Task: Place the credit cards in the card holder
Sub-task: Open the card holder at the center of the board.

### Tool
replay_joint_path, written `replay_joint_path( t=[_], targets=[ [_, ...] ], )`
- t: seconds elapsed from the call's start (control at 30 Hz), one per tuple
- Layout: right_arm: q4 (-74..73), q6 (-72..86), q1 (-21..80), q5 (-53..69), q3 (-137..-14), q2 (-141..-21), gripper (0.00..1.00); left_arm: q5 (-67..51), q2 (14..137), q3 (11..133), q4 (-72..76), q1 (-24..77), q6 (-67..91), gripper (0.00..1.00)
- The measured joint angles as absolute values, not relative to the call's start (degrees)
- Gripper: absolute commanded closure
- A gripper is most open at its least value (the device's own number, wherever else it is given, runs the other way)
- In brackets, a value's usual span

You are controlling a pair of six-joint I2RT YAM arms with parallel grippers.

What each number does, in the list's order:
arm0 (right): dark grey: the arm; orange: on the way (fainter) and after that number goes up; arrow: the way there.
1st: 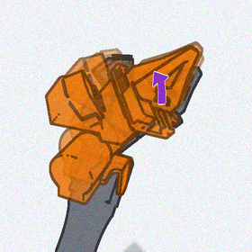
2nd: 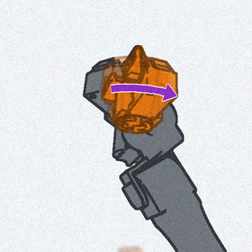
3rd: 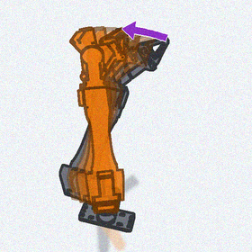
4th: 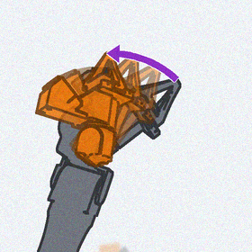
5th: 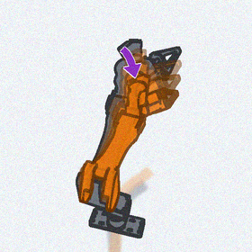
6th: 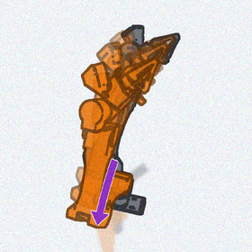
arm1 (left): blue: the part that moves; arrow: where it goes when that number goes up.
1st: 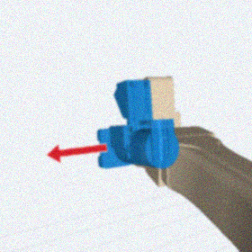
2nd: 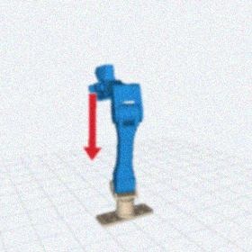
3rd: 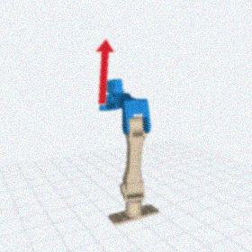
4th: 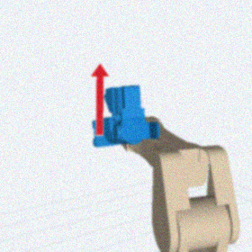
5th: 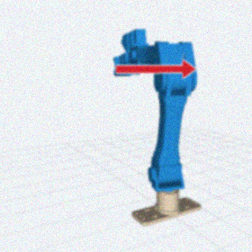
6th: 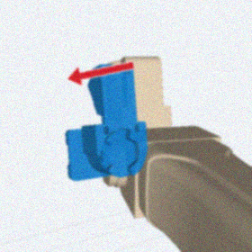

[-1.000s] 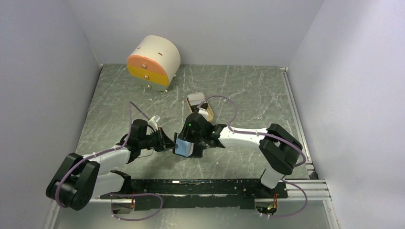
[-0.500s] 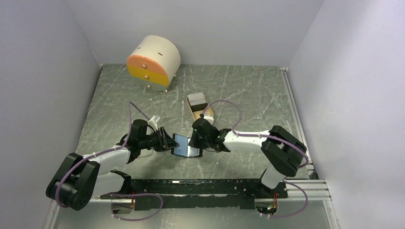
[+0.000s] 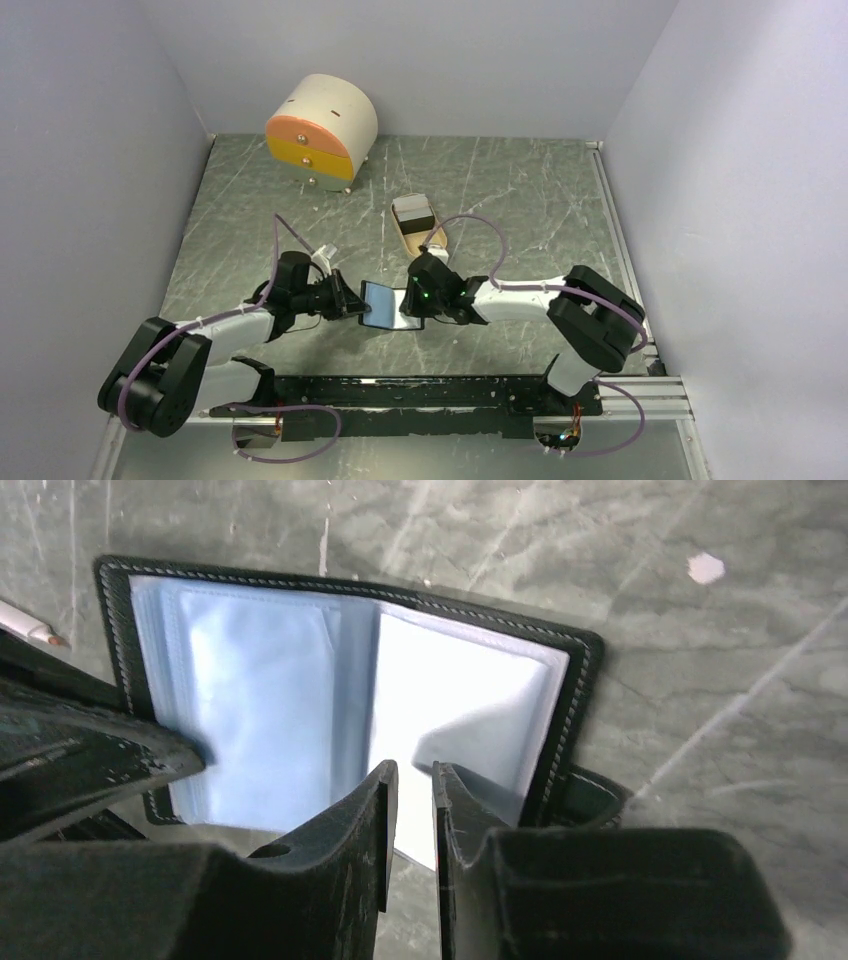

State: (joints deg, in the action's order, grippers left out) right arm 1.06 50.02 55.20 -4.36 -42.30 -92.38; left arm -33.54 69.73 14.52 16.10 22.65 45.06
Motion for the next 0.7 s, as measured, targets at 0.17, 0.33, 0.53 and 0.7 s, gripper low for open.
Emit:
replay_joint_path(
  t=[0.17,0.33,0.53,0.7],
  targets=[
    [1.76,50.00,55.20,-4.80,-39.40,-89.76,0.74,-33.43,68.40,14.52,15.70,22.72,44.60,0.91],
    [-3.03,47.07,55.16,-7.07,-40.07,-86.30,0.67,-33.45,68.69,14.55,15.64,22.72,44.58,0.91],
    [-7.14,38.28,53.19,-8.43,-48.62,-82.61,0.63,-33.17,68.55,15.59,12.80,22.72,44.23,0.91],
    [-4.78,28.08,46.33,-5.63,-49.67,-77.73,0.59,-32.75,67.07,16.93,9.41,22.72,43.90,0.91]
  ],
)
